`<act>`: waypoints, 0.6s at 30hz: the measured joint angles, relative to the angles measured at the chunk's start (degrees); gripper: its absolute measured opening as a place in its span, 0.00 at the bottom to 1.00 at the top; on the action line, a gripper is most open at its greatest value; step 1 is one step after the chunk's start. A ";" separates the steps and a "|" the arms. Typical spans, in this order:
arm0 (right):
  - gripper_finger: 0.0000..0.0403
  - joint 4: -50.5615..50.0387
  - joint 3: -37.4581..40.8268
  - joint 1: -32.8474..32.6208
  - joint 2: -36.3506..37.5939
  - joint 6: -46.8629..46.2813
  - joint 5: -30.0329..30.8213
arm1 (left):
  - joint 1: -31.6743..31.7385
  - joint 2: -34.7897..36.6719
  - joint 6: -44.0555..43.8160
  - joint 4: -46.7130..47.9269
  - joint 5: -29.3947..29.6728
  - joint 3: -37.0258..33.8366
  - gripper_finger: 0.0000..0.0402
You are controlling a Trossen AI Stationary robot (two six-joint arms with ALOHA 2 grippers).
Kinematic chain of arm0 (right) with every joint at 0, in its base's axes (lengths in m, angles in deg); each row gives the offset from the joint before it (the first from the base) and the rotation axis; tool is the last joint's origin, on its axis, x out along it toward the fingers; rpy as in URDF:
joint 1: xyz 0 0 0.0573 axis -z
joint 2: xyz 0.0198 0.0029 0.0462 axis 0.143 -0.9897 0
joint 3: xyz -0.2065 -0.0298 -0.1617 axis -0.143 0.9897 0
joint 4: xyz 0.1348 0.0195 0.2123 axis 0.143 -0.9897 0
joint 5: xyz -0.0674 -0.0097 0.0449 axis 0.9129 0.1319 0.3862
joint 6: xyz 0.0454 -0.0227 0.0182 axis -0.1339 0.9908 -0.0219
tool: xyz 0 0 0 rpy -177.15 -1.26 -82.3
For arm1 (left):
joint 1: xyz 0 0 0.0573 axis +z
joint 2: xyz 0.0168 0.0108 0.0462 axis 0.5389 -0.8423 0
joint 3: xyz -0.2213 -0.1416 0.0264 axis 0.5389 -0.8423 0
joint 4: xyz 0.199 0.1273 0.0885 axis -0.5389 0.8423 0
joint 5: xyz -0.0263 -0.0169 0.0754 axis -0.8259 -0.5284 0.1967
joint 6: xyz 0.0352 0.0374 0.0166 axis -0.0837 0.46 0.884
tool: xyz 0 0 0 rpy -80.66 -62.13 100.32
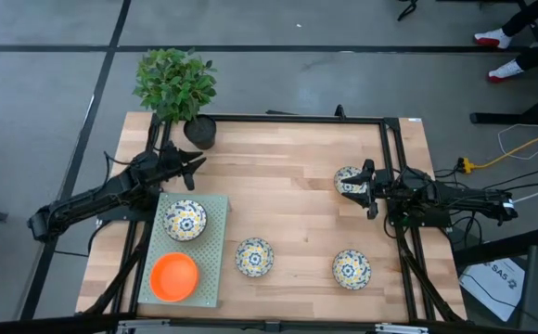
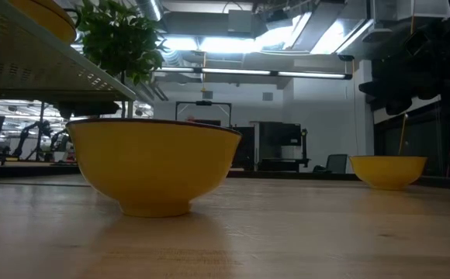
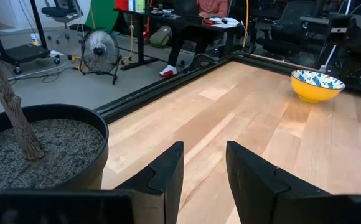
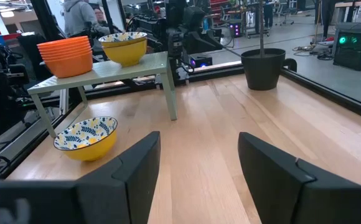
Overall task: Pick & Place Mini bowls
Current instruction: Stack the patterned bowl on top of the patterned bowl on the shelf
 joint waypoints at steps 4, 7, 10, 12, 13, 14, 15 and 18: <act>0.53 0.00 0.00 -0.01 0.00 -7.16 -0.11 | 0.00 0.00 0.00 -0.01 0.00 -0.01 0.28; 0.53 -0.01 -0.01 0.00 0.00 -14.76 -0.07 | 0.00 0.00 0.00 -0.01 0.00 -0.02 0.28; 0.53 -3.45 -1.44 0.00 0.00 -19.28 -0.04 | 0.00 0.00 0.02 -0.01 0.00 -0.02 0.28; 0.53 -6.89 -3.23 0.00 -0.38 -19.43 0.04 | 0.00 0.00 0.01 -0.01 0.02 -0.02 0.28; 0.53 -8.67 -4.33 0.00 -0.89 -18.95 0.33 | 0.00 0.00 0.02 -0.01 0.02 -0.02 0.28; 0.53 -10.54 -5.55 0.00 -1.58 -18.13 0.64 | 0.00 0.00 0.01 -0.01 0.02 -0.02 0.28; 0.53 -12.26 -6.73 0.00 -2.33 -17.11 1.13 | 0.00 0.00 0.00 -0.01 0.02 -0.02 0.28; 0.53 -15.84 -10.51 0.00 -5.72 -12.09 2.75 | 0.00 0.00 0.02 -0.01 0.02 -0.02 0.28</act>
